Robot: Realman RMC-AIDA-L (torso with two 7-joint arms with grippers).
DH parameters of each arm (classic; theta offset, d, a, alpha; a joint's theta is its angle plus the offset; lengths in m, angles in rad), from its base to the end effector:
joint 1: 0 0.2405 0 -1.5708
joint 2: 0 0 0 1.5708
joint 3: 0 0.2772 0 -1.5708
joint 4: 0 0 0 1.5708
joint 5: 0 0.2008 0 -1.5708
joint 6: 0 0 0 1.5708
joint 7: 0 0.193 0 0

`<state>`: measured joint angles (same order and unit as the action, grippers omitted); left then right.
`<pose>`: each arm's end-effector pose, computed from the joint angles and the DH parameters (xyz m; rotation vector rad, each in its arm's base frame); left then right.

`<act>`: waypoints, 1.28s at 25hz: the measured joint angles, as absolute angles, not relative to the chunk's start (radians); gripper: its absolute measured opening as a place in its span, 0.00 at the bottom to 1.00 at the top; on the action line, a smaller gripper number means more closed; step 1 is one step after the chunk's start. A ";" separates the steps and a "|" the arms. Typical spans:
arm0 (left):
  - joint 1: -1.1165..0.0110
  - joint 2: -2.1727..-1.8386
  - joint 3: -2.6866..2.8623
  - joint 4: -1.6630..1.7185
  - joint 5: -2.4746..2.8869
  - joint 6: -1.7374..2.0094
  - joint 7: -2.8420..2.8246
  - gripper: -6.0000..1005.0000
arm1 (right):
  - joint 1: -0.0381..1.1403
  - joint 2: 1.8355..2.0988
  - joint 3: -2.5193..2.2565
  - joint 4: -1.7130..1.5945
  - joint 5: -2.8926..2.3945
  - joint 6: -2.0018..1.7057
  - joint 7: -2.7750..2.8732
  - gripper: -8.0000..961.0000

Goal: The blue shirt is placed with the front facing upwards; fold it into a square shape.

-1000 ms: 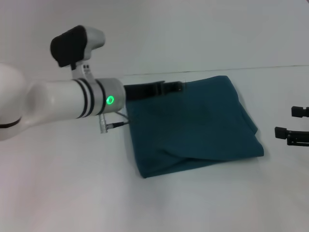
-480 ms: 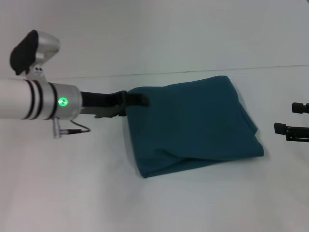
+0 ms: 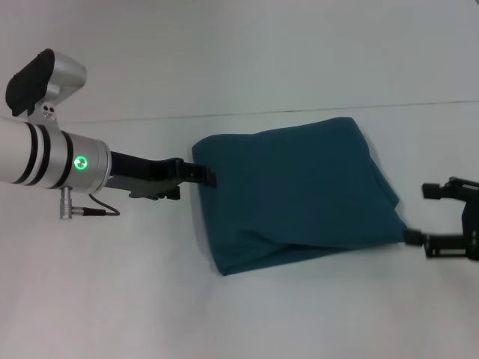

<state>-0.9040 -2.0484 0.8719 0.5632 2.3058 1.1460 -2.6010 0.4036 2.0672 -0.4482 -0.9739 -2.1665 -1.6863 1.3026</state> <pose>-0.2018 0.4539 -0.0850 -2.2669 -1.7163 -0.2971 0.3106 0.3292 0.0270 -2.5636 0.4604 0.4379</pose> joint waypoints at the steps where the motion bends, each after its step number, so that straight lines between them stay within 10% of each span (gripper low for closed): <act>1: -0.905 -2.047 0.871 0.563 2.309 1.148 -2.608 0.80 | 0.398 2.072 -0.447 -0.984 -2.164 -1.723 1.268 0.98; 32: -0.962 -2.123 0.878 0.386 2.325 0.883 -2.652 0.75 | 0.368 2.082 -0.417 -1.016 -2.147 -1.812 1.216 0.98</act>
